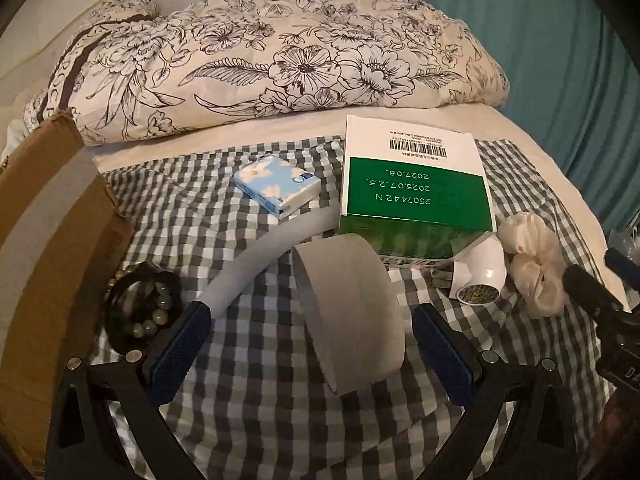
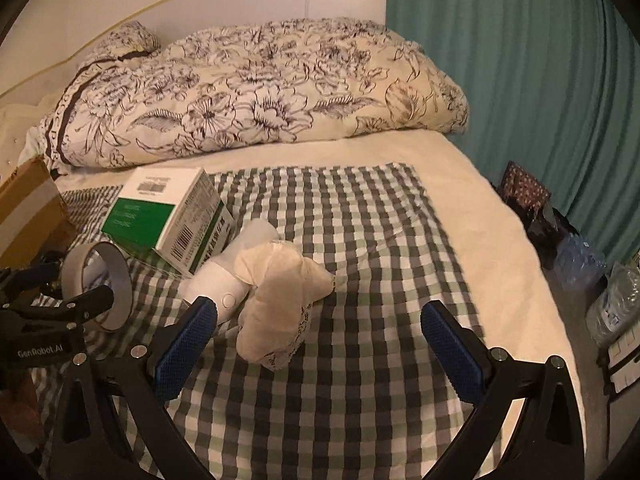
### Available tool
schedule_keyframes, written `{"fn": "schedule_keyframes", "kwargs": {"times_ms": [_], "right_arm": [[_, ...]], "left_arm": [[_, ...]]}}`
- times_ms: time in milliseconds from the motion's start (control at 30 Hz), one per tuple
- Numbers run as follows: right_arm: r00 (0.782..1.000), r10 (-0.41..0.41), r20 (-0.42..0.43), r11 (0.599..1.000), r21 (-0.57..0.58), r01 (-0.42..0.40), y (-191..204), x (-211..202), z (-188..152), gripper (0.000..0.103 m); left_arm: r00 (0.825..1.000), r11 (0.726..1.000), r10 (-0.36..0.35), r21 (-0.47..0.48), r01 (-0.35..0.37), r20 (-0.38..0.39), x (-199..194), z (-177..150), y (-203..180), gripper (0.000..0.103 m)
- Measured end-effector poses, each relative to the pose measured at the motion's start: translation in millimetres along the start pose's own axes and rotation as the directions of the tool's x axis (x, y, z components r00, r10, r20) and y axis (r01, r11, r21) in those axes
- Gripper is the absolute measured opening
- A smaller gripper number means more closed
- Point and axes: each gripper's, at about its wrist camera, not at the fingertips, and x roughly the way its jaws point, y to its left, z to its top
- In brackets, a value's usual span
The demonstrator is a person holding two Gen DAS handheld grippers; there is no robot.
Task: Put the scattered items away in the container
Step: 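Move both tools down toward the white tape roll and crumpled white cloth, then grasp the white tape roll with the left tool while the right tool grasps the white cloth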
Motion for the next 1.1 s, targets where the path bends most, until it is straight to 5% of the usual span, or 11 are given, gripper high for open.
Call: {"fn": "schedule_keyframes", "kwargs": {"times_ms": [300,367,467,500,633,733,833,1100], "right_arm": [[1.0,0.0,-0.028,1.0,0.007,0.0,3.1,20.8,2.5,0.101],[0.999,-0.008,-0.033,1.0,-0.011,0.008,7.2,24.0,2.2,0.097],[0.999,-0.001,-0.042,1.0,-0.019,0.001,10.5,27.8,1.6,0.083],[0.999,0.004,-0.047,1.0,-0.016,-0.005,10.2,29.8,1.9,0.072],[0.995,0.031,-0.091,1.0,-0.002,-0.032,9.5,39.7,-1.0,0.035],[0.993,0.045,-0.105,0.999,0.009,-0.045,8.6,42.3,-3.5,0.022],[0.993,0.051,-0.102,0.999,0.021,-0.049,7.4,39.7,-3.6,0.014],[0.995,0.054,-0.081,0.998,0.042,-0.051,2.0,26.2,1.2,0.011]], "left_arm": [[0.999,0.999,-0.021,-0.048,0.02,-0.028,20.0,-3.7,7.5,0.082],[0.999,0.998,-0.031,-0.053,0.029,-0.035,23.0,-4.7,8.2,0.065],[0.995,0.997,-0.067,-0.046,0.064,-0.068,28.0,-5.7,6.3,0.018],[0.993,0.996,-0.087,-0.044,0.083,-0.085,30.1,-6.4,5.2,0.014],[0.991,0.995,-0.102,-0.021,0.1,-0.088,29.0,-7.3,-0.9,0.006],[0.991,0.994,-0.108,-0.018,0.107,-0.083,26.7,-7.3,-2.6,0.004],[0.99,0.993,-0.114,-0.021,0.113,-0.078,24.6,-6.3,-2.5,0.003],[0.991,0.992,-0.122,-0.024,0.12,-0.06,16.1,-2.6,0.3,0.002]]}}
